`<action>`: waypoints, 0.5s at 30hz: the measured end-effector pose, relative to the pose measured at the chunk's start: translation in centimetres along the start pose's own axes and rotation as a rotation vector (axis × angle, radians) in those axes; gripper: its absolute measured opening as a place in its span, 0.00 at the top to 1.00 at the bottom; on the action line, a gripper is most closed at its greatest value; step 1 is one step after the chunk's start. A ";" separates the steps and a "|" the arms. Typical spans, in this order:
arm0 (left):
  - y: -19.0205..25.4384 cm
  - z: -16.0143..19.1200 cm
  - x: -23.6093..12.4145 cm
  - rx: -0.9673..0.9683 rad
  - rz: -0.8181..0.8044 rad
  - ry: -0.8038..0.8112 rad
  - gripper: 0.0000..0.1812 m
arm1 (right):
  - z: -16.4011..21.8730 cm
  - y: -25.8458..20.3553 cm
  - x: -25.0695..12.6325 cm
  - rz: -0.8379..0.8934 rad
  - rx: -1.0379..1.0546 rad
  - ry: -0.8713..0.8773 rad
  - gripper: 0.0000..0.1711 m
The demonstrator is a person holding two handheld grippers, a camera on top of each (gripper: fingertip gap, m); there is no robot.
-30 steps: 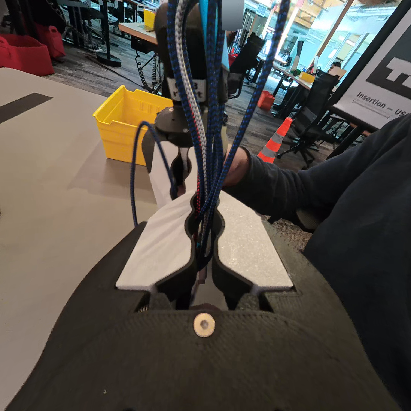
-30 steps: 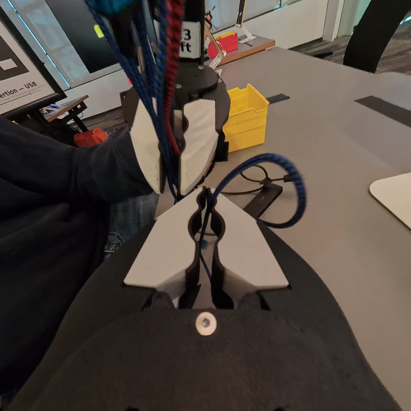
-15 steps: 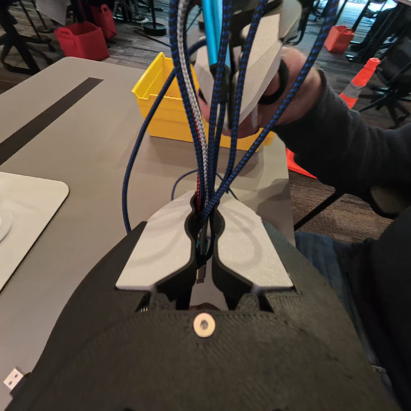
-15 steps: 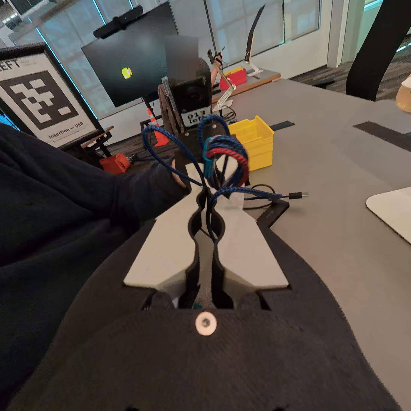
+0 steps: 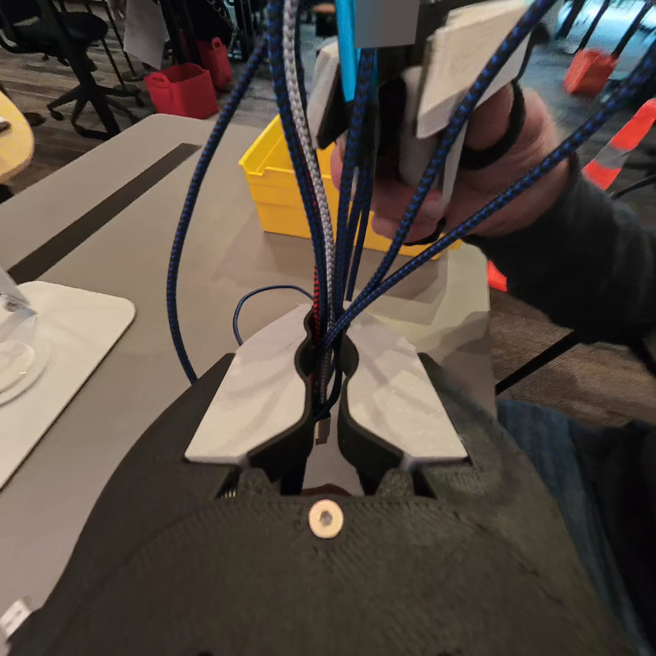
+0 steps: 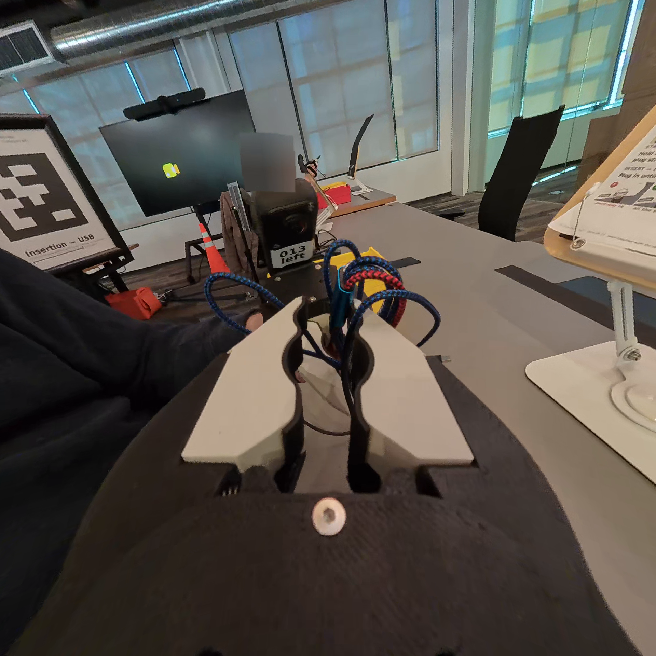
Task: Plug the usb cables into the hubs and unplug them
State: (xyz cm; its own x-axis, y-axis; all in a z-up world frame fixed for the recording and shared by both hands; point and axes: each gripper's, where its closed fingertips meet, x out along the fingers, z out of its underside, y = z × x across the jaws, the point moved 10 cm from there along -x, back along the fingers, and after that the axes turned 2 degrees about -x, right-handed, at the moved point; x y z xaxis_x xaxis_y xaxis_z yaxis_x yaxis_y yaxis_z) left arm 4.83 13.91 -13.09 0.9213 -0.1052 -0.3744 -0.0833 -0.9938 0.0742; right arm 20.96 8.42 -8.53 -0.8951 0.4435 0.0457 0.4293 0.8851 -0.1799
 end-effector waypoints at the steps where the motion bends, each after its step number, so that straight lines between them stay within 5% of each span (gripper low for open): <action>1: 0.0 0.0 0.0 -0.016 0.010 0.019 0.95 | 0.0 0.0 -0.1 0.006 -0.009 0.009 0.87; 15: -0.4 0.0 0.4 -0.145 0.054 0.095 0.95 | 0.4 -0.8 -0.8 -0.025 -0.048 0.083 0.52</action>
State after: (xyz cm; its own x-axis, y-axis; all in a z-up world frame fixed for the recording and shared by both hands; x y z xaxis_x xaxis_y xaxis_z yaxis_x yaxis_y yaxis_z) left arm 5.27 14.26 -13.25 0.9493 -0.1479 -0.2776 -0.0847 -0.9702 0.2271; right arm 21.27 7.32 -8.82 -0.8936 0.4292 0.1313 0.4136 0.9010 -0.1308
